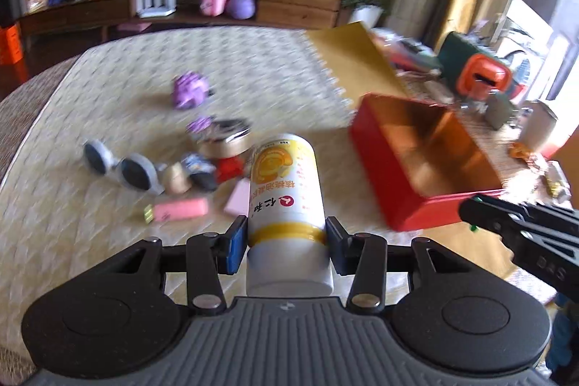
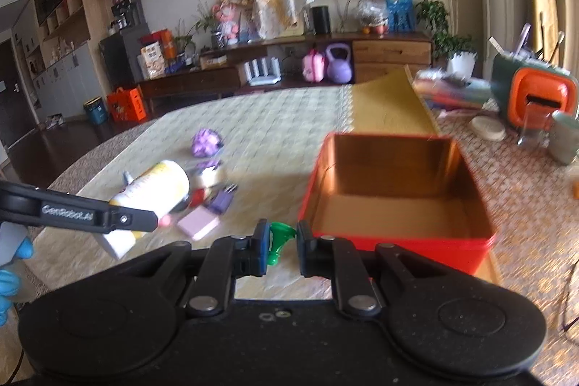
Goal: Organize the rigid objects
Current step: 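Carry bottle and green piece into the red box and open both grippers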
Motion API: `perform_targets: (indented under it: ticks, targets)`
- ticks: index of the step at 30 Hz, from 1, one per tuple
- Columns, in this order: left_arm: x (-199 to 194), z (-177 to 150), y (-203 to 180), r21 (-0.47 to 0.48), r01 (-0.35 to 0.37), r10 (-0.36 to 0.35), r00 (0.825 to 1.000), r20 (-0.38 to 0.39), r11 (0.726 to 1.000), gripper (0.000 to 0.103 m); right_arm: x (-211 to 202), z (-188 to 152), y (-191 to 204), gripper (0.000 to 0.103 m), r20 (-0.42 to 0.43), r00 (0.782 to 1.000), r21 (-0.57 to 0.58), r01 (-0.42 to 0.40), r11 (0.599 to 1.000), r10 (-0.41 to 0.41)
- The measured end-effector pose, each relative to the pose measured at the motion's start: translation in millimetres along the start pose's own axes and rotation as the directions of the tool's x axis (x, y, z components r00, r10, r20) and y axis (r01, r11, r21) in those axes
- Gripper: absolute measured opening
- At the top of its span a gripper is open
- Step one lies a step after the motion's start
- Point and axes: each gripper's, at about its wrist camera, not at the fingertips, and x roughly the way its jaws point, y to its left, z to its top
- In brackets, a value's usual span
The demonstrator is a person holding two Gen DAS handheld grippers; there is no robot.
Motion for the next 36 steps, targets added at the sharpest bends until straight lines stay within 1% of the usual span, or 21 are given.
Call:
perform_targets:
  ticks: [6, 9, 11, 14, 17, 20, 23, 26, 30, 34, 36]
  targets:
    - [2.8, 28.3, -35.0, 0.084, 0.075, -0.078, 0.997, 0.028, 0.994, 0.045, 1.3, 23.0, -26.7, 0.015, 0.029, 0.997, 0.004, 0.065, 0.998, -0.065]
    - [13.4, 40.2, -51.5, 0.131, 0.095, -0.100, 0.994, 0.032, 0.987, 0.045, 7.8, 29.5, -42.1, 0.015, 0.021, 0.995, 0.015, 0.097, 0.995, -0.097]
    - [21.0, 47.1, -59.9, 0.147, 0.118, -0.124, 0.992, 0.026, 0.982, 0.045, 11.8, 31.2, -48.5, 0.015, 0.016, 0.994, 0.013, 0.111, 0.994, -0.111]
    - [26.4, 58.1, -72.0, 0.166, 0.128, -0.135, 0.990, 0.031, 0.978, 0.044, 17.8, 32.1, -57.7, 0.015, 0.007, 0.992, 0.010, 0.129, 0.992, -0.129]
    - [30.8, 74.7, -81.0, 0.156, 0.167, -0.172, 0.985, 0.023, 0.974, 0.044, 24.1, 32.6, -68.1, 0.015, -0.010, 0.990, 0.016, 0.140, 0.990, -0.140]
    - [37.7, 90.2, -94.8, 0.183, 0.199, -0.205, 0.979, 0.019, 0.963, 0.045, 32.6, 33.4, -75.0, 0.015, -0.024, 0.989, 0.016, 0.147, 0.989, -0.146]
    - [54.3, 99.2, -111.0, 0.221, 0.209, -0.213, 0.977, -0.008, 0.953, 0.044, 40.9, 32.5, -80.2, 0.015, -0.034, 0.987, 0.006, 0.157, 0.988, -0.157]
    - [78.9, 103.4, -125.2, 0.237, 0.215, -0.206, 0.977, -0.060, 0.948, 0.044, 49.9, 30.0, -86.7, 0.015, -0.049, 0.985, 0.009, 0.169, 0.986, -0.168]
    - [112.9, 104.7, -141.2, 0.276, 0.197, -0.173, 0.979, -0.108, 0.941, 0.045, 63.4, 26.7, -96.1, 0.014, -0.079, 0.981, 0.006, 0.178, 0.984, -0.177]
    - [145.1, 107.2, -146.4, 0.273, 0.203, -0.158, 0.971, -0.179, 0.940, 0.044, 73.2, 23.3, -99.8, 0.014, -0.105, 0.979, -0.007, 0.175, 0.985, -0.175]
    - [155.5, 107.2, -148.1, 0.280, 0.199, -0.146, 0.969, -0.198, 0.939, 0.044, 76.8, 21.2, -101.4, 0.014, -0.114, 0.979, -0.009, 0.171, 0.985, -0.171]
